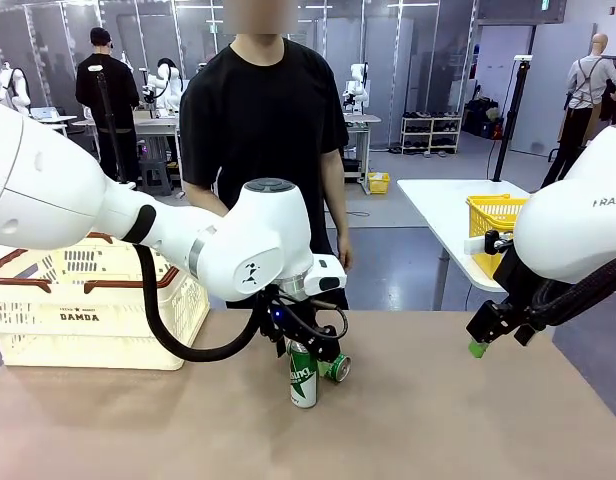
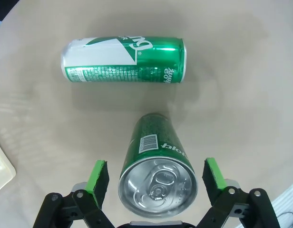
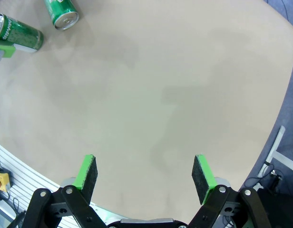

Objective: Place the drinks into the Shopping basket.
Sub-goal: Pick up one drink and place it into the Shopping basket.

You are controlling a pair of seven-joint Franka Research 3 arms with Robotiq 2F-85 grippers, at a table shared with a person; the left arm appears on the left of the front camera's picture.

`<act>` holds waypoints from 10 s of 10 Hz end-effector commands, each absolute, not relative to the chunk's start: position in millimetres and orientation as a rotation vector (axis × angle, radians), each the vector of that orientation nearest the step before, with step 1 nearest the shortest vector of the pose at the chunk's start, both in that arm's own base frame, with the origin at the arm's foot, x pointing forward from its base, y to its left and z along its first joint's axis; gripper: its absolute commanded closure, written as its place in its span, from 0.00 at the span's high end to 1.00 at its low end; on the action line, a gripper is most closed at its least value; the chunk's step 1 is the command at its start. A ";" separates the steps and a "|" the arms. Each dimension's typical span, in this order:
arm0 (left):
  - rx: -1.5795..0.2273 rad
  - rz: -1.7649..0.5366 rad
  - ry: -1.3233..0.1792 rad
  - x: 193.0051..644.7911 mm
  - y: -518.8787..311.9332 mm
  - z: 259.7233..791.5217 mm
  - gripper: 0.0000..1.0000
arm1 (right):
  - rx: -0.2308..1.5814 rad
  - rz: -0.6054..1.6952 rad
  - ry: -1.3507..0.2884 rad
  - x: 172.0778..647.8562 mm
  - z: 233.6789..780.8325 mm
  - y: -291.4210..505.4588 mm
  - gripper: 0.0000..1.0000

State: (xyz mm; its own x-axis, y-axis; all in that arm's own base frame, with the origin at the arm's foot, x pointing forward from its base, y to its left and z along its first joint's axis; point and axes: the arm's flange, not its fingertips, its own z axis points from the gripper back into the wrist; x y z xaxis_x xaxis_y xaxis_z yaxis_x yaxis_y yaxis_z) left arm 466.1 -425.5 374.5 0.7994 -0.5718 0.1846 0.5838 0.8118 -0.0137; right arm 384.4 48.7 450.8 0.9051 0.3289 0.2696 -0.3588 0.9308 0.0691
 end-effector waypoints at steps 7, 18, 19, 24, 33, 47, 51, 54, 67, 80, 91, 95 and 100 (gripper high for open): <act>-0.065 -0.633 -0.172 468.0 -433.5 376.4 0.97 | 0.124 0.370 -0.255 385.0 452.1 46.5 1.00; 0.012 -0.617 -0.173 464.0 -433.1 380.3 0.00 | 0.124 0.370 -0.255 385.0 452.1 46.5 1.00; 0.026 -0.600 -0.180 463.0 -430.2 386.7 0.00 | 0.124 0.370 -0.255 385.0 452.1 46.5 1.00; 0.041 -0.515 -0.317 457.8 -373.5 477.8 0.00 | 0.124 0.370 -0.255 385.0 452.1 46.5 1.00; 0.041 -0.464 -0.388 463.1 -334.7 549.1 0.00 | 0.124 0.370 -0.255 385.0 452.1 46.5 1.00; 0.052 -0.228 -0.448 512.6 -191.2 631.6 0.58 | 0.124 0.370 -0.255 385.0 452.1 46.5 1.00; 0.034 -0.048 -0.493 539.1 -87.6 643.4 0.58 | 0.124 0.370 -0.255 385.0 452.1 46.5 1.00; 0.008 0.052 -0.446 547.9 -21.0 635.2 0.58 | 0.124 0.370 -0.255 385.0 452.1 46.5 1.00; -0.066 0.059 -0.386 580.5 26.9 590.6 0.58 | 0.124 0.370 -0.255 385.0 452.1 46.5 1.00; -0.034 -0.116 -0.247 653.5 86.2 456.1 0.58 | 0.124 0.370 -0.255 385.0 452.1 46.5 1.00; -0.053 -0.116 -0.189 672.0 93.5 394.5 0.58 | 0.124 0.370 -0.255 385.0 452.1 46.5 1.00; -0.053 -0.120 -0.166 673.5 89.1 379.9 0.58 | 0.124 0.370 -0.255 385.0 452.1 46.5 1.00; -0.034 -0.127 -0.126 671.4 86.4 377.5 0.64 | 0.124 0.370 -0.255 385.0 452.1 46.5 1.00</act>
